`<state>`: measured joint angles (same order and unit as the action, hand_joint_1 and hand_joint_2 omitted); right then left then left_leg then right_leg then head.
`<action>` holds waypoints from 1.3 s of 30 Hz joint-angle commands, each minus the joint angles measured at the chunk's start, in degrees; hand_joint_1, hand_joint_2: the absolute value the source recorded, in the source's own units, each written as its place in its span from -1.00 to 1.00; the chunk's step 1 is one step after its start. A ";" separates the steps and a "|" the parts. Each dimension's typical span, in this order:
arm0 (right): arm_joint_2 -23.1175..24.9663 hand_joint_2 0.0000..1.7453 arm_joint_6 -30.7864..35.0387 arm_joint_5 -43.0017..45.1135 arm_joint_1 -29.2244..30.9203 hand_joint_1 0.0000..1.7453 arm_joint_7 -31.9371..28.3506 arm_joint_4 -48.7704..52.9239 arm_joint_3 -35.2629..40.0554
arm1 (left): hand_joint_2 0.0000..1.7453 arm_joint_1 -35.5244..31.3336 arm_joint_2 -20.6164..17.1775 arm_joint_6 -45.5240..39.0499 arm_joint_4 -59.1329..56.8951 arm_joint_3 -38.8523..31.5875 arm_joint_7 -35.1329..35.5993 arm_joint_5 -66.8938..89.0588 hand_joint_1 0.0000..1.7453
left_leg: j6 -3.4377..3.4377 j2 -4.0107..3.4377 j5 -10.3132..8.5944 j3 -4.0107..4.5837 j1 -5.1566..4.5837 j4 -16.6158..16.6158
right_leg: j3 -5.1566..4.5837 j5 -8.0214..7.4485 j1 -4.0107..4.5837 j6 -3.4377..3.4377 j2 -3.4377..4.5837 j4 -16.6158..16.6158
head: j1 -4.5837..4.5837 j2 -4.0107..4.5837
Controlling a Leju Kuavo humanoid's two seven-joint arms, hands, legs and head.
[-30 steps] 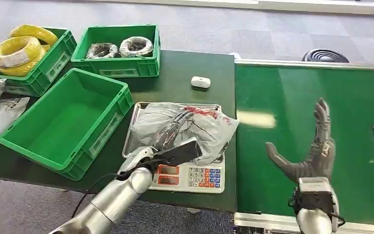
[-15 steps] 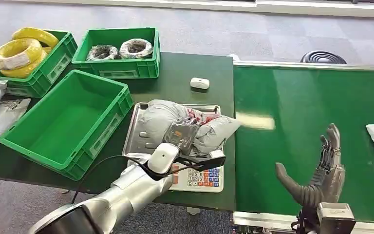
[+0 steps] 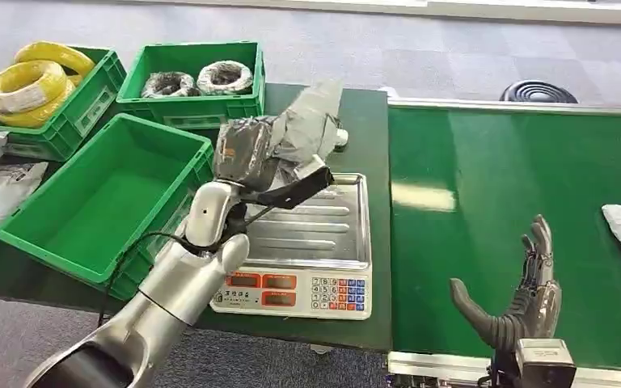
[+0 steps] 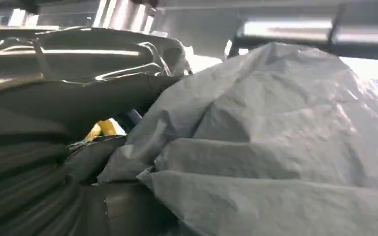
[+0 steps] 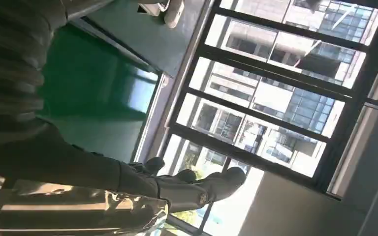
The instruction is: Moved the parcel from conveyor to table for the left to box.
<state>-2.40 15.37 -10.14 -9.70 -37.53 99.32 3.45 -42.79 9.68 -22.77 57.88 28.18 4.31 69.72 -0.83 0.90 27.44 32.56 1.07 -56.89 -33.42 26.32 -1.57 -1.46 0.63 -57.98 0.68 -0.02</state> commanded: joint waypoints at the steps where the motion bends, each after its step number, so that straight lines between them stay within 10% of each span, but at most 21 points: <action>1: 2.19 1.00 1.67 -0.64 -2.39 -1.00 -0.30 -0.14 -2.23 | 1.00 -4.63 -5.93 -3.29 7.72 -12.28 2.10 1.78 1.00 | 0.02 -0.20 0.02 -0.03 0.00 0.05 | -0.08 -0.02 0.03 0.14 0.09 0.01 | 0.04 0.00; 19: 3.61 1.00 4.02 -1.92 -3.70 -1.00 2.61 -0.03 -1.03 | 1.00 -12.64 -19.17 8.78 -32.84 -30.83 14.19 9.69 0.96 | 0.03 -0.45 0.00 -0.15 0.07 0.13 | -0.05 -0.02 0.13 0.21 0.33 0.06 | -0.04 0.00; 20: 3.62 1.00 4.03 -1.95 -3.75 -1.00 2.60 -0.04 -1.03 | 1.00 -12.55 -19.25 8.57 -33.00 -30.90 14.04 9.66 -0.54 | 0.01 -0.43 -0.01 -0.15 0.03 0.15 | -0.07 -0.03 0.08 0.19 0.38 0.04 | -0.02 0.00; 21: 3.57 1.00 4.35 -2.05 -3.55 -1.00 2.66 -0.33 -1.05 | 1.00 -13.59 -19.74 13.06 -35.78 -30.43 16.23 11.04 -1.00 | 0.02 -0.50 0.01 -0.16 0.06 0.16 | -0.06 -0.04 0.11 0.22 0.42 0.06 | -0.02 0.00; 39: 4.00 1.00 6.78 -2.30 -6.69 -1.00 5.69 1.28 -0.54 | 1.00 -12.78 -20.29 18.32 -27.20 -35.09 8.36 3.91 -1.00 | 0.01 -0.35 0.03 0.01 0.09 0.07 | -0.18 0.01 0.15 0.23 0.25 0.01 | 0.00 0.00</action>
<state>0.83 22.69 -12.63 -15.19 -33.66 100.30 2.40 -54.36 -10.54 -3.76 25.90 -1.75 19.06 80.54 -0.88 0.58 27.43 32.68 1.13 -56.88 -33.73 26.29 -1.50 -1.38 1.00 -58.04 0.68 -0.02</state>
